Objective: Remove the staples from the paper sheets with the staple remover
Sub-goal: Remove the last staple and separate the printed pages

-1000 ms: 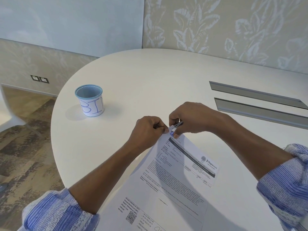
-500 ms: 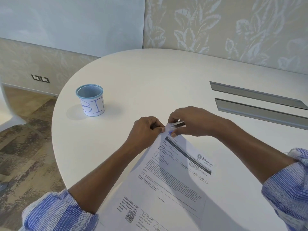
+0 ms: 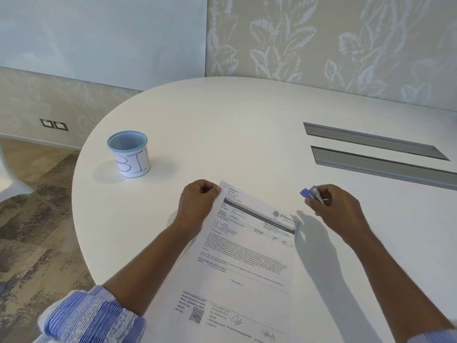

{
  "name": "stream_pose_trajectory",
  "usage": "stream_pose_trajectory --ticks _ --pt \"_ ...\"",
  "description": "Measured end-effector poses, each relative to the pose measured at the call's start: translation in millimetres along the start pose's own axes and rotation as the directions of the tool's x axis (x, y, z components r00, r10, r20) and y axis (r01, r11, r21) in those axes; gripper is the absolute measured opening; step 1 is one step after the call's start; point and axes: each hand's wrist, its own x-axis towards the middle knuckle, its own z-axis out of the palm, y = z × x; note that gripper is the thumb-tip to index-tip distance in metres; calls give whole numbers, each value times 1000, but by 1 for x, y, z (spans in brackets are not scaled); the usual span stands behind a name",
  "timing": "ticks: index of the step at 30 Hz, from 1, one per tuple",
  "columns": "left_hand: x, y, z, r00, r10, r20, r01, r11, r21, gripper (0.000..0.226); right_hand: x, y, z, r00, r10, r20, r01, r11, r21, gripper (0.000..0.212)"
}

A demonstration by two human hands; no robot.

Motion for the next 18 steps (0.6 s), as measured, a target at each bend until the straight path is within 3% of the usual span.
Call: stream_pose_trajectory --ticks 2,4,8,16,18 --pt "2 -4 1 999 -29 -21 28 999 -34 14 -4 26 -2 989 -22 -144 -4 984 -176 28" --pt "2 -7 3 998 -37 -44 35 999 -40 13 -7 47 -5 975 18 -220 -72 969 -237 33" --pt "5 -8 8 995 -29 -91 26 999 -43 13 -7 76 -9 946 135 -293 -212 944 -251 42" --pt "4 -11 12 991 -47 -126 43 998 -35 15 -1 103 -18 905 241 -349 -330 917 -222 49" --pt "4 -11 12 990 -45 -131 41 999 -33 14 -2 101 -18 903 201 -379 -318 907 -276 55"
